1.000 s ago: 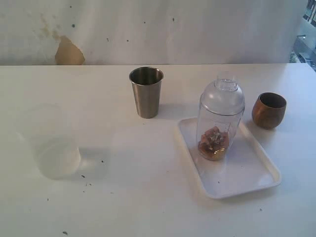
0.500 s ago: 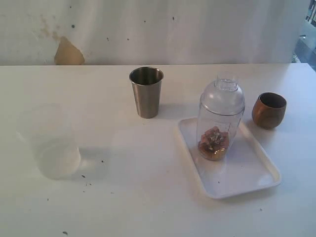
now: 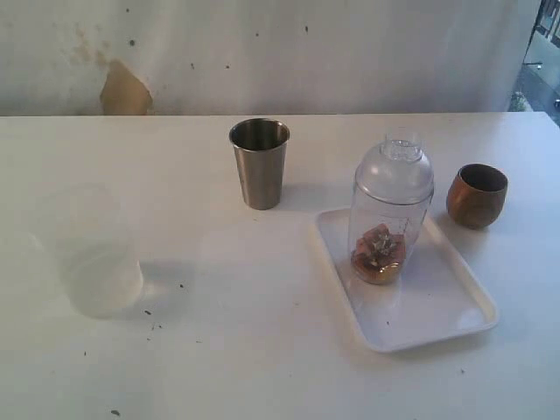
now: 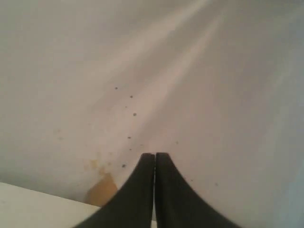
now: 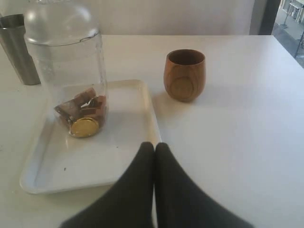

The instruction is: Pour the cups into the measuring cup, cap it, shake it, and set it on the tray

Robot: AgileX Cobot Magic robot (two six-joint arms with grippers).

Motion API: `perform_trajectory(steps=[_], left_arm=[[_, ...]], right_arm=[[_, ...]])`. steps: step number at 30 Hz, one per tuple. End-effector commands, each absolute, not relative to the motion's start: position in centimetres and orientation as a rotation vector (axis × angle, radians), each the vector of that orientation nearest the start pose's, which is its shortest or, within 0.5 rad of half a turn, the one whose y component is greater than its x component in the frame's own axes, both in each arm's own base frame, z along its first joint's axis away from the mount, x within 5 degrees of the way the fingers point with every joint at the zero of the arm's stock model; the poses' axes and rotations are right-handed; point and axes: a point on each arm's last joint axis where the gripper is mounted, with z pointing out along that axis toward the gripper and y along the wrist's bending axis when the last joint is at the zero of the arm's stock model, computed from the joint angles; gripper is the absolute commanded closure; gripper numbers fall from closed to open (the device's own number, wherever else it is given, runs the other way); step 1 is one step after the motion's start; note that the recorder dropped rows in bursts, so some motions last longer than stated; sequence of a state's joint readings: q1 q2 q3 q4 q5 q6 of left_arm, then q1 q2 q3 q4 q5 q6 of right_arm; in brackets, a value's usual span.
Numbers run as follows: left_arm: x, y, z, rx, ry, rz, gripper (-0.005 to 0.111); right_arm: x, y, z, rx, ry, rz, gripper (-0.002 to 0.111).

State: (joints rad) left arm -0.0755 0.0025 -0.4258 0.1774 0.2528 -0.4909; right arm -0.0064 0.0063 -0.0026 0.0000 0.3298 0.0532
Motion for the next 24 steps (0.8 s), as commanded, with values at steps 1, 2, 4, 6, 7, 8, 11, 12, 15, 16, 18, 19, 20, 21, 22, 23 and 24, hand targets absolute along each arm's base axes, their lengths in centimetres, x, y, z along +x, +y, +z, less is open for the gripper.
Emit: perform_trajectory(steps=[1,2,4,6,7,8,11,12,15,16,18,19,20,21,22,23,24], left_arm=[[1.6,0.4,32.5,-0.284,1.255,-0.224,0.106],[1.9,0.4,32.0,-0.293,1.223,-0.197,0.106],[2.7,0.4,30.7,-0.279,1.178,-0.191,0.106],[3.7,0.4,28.4,-0.280,1.214,-0.194,0.106],[4.3,0.5,26.9,-0.293,1.266,-0.191,0.106],[4.7,0.5,25.6,-0.302,1.303,-0.189,0.106],[5.5,0.6,21.9,-0.329,1.416,-0.183,0.106],[5.6,0.7,21.4,-0.335,1.437,-0.180,0.106],[5.6,0.8,20.2,-0.382,1.562,-0.156,0.106],[5.6,0.9,20.0,-0.390,1.585,-0.152,0.106],[5.5,0.9,19.6,-0.406,1.626,-0.144,0.106],[5.5,0.9,19.5,-0.414,1.637,-0.146,0.106],[5.5,0.9,19.4,-0.425,1.640,-0.158,0.106],[5.5,0.9,19.4,-0.428,1.640,-0.162,0.106],[5.5,0.9,19.4,-0.429,1.639,-0.164,0.106],[5.5,0.9,19.4,-0.429,1.639,-0.164,0.106],[5.5,0.9,19.4,-0.429,1.639,-0.164,0.106]], right_arm=[[5.4,-0.1,18.4,0.059,1.805,0.032,0.108],[5.4,-0.1,18.4,0.059,1.805,0.032,0.108],[5.4,-0.1,18.4,0.059,1.805,0.032,0.108],[5.4,-0.1,18.4,0.059,1.805,0.032,0.108],[5.4,-0.1,18.4,0.059,1.805,0.032,0.108],[5.4,-0.1,18.4,0.059,1.805,0.032,0.108],[5.4,-0.1,18.4,0.059,1.805,0.032,0.108],[5.4,-0.1,18.4,0.059,1.805,0.032,0.108],[5.4,-0.1,18.4,0.059,1.805,0.032,0.108],[5.4,-0.1,18.4,0.059,1.805,0.032,0.108],[5.4,-0.1,18.4,0.059,1.805,0.032,0.108],[5.4,-0.1,18.4,0.059,1.805,0.032,0.108],[5.4,-0.1,18.4,0.059,1.805,0.032,0.108],[5.4,-0.1,18.4,0.059,1.805,0.032,0.108],[5.4,-0.1,18.4,0.059,1.805,0.032,0.108],[5.4,-0.1,18.4,0.059,1.805,0.032,0.108],[5.4,-0.1,18.4,0.059,1.805,0.032,0.108]])
